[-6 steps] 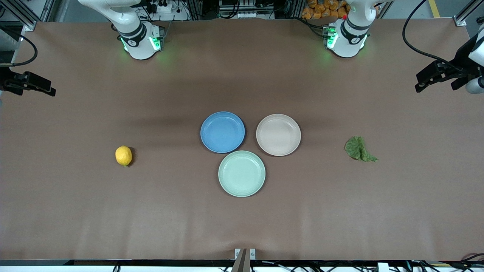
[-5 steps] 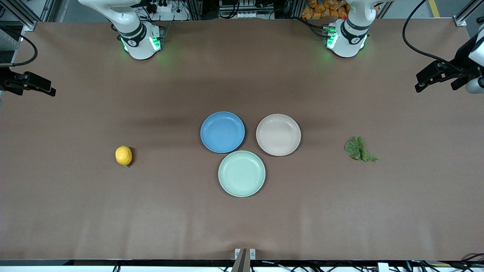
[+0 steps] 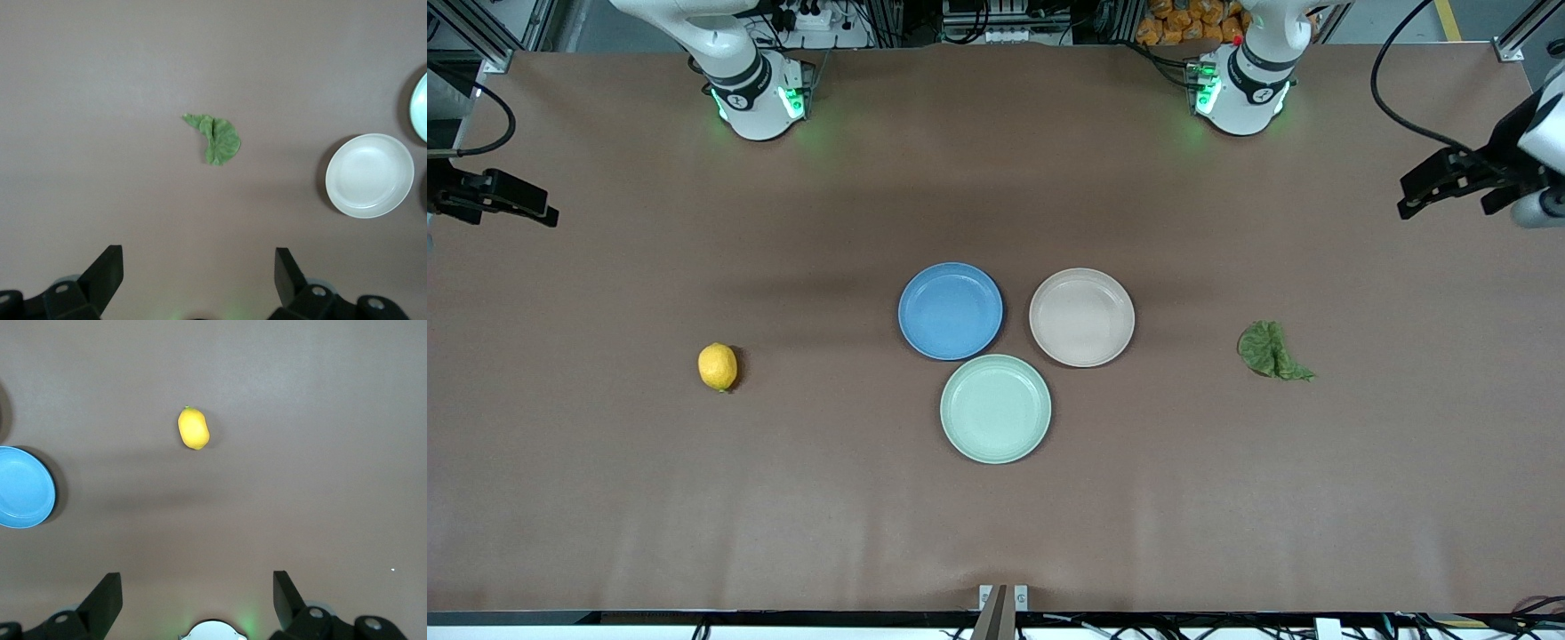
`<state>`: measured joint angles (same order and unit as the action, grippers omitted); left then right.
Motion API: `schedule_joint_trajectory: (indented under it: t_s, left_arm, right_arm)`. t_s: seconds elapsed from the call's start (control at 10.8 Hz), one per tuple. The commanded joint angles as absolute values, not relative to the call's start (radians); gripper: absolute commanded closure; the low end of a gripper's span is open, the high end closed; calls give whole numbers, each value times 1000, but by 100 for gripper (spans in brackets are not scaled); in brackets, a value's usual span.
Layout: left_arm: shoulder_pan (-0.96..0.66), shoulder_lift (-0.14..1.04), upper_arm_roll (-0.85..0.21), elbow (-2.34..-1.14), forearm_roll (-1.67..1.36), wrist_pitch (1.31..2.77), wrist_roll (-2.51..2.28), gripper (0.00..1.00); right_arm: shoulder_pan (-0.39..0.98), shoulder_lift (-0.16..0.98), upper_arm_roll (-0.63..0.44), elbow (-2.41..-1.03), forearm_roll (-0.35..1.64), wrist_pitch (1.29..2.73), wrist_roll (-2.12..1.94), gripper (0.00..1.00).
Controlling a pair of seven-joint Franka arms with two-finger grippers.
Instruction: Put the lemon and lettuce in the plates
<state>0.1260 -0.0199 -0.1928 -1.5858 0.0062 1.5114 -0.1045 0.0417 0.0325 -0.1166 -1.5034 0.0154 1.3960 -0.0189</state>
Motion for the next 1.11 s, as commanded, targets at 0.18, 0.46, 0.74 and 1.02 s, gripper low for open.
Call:
schedule_joint_trajectory:
  t_s: [0.18, 0.46, 0.74, 1.02]
  left_arm:
    - [135, 20, -198, -1797, 34, 1713, -81, 0]
    - [135, 107, -196, -1948, 40, 1961, -80, 0]
    - [138, 285, -196, -1948, 139, 2098, -89, 0]
    - [141, 405, -195, -1947, 140, 2204, -95, 0]
  right_arm:
    - [32, 100, -109, -1493, 32, 1394, -14, 0]
    - [37, 217, -107, -1497, 72, 1449, -18, 0]
    - [52, 348, -107, -1502, 75, 1563, -18, 0]
    - [58, 388, -106, -1632, 75, 1783, -20, 0]
